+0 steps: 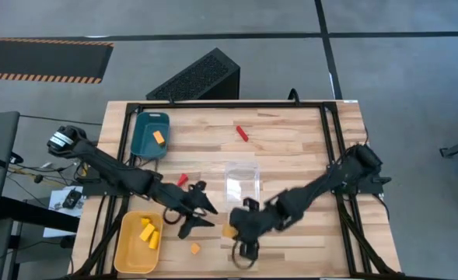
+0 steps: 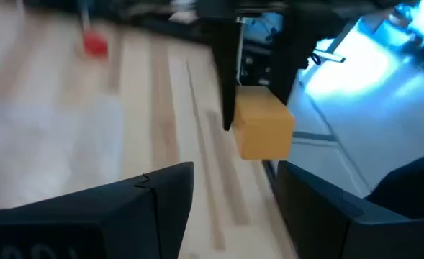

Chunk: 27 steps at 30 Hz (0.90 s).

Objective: Sort & place blocks by color
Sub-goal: Put the right orange block into the blue bin

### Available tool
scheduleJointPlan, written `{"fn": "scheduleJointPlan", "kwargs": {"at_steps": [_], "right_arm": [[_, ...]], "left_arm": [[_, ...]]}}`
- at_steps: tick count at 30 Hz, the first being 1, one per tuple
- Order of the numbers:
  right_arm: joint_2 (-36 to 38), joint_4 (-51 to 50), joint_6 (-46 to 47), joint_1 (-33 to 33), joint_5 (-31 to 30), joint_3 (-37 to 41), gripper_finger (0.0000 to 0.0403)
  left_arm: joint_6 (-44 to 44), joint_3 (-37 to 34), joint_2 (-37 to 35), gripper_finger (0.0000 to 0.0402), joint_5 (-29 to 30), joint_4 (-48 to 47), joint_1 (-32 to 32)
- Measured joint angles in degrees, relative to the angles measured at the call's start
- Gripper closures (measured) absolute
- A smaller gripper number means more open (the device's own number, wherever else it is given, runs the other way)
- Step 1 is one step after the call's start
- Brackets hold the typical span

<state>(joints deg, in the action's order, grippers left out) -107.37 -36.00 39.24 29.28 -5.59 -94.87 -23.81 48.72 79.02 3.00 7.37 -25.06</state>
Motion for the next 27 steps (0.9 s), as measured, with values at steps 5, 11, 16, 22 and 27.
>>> {"fn": "scheduleJointPlan", "kwargs": {"at_steps": [5, 11, 16, 22, 27], "right_arm": [[7.1, 10.89, -3.16, -5.07, 10.66, 7.66, 0.0275], [13.11, 35.83, 2.52, -11.19, 28.85, 20.79, 0.0278], [13.36, 50.42, 10.41, -15.52, 36.85, 24.77, 0.0274], [13.33, 50.11, 10.87, -18.72, 39.37, 24.89, 0.0273], [13.35, 49.64, 10.87, -19.8, 40.33, 24.87, 0.0272]], "left_arm": [[16.81, 1.17, -5.66, 0.0214, 3.04, 0.07, -0.04], [32.93, 1.17, -9.83, 0.0214, 3.9, 0.02, -0.17], [35.58, 1.17, -9.03, 0.0213, 3.9, 0.62, -0.16], [36.09, 1.13, -8.61, 0.0191, 8.59, 2.36, 0.15], [36.39, 1.13, -8.67, 0.0152, 9.51, 4.99, 0.21]]}}
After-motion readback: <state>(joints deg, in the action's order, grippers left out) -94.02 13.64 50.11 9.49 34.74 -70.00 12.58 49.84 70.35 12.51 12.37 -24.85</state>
